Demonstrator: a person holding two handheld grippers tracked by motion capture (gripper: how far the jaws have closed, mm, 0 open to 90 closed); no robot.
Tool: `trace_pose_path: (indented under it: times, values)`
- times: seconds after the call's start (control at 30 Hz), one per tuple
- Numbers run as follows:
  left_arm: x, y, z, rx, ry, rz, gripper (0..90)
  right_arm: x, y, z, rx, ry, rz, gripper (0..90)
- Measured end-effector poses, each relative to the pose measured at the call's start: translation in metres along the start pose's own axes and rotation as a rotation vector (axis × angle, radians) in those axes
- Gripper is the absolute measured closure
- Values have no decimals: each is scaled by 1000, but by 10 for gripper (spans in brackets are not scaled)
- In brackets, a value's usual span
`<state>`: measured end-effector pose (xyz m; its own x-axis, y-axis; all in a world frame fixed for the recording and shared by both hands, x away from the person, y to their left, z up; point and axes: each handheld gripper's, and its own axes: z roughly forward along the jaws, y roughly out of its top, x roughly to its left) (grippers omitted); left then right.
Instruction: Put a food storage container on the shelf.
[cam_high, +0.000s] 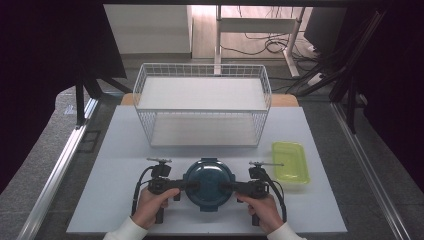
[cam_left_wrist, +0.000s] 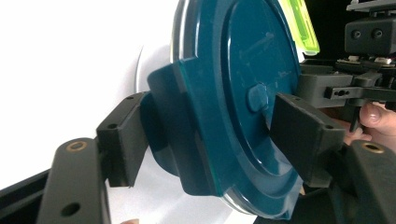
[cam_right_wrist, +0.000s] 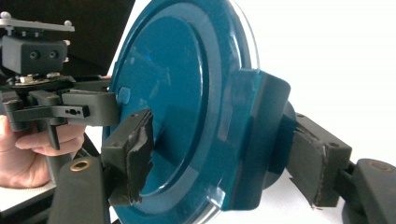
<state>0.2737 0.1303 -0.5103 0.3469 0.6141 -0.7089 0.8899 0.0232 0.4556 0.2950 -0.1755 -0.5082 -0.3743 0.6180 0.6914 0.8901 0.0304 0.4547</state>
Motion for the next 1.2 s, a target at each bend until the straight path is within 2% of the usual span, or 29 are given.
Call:
trace_pose_path:
  times: [0.13,0.33,0.6,1.2]
  values:
    - [-7,-3,-2,-19,23,16,325,2,-1,-3,-7,-6,0,304]
    - [-12,-3,-5,-39,18,31,371,5,-2,-9,-37,-16,9,329]
    - [-14,-2,-7,-44,22,42,380,10,-2,-12,-45,-33,-17,336]
    - [-26,1,-17,-70,26,85,382,24,3,-21,-74,-32,-76,335]
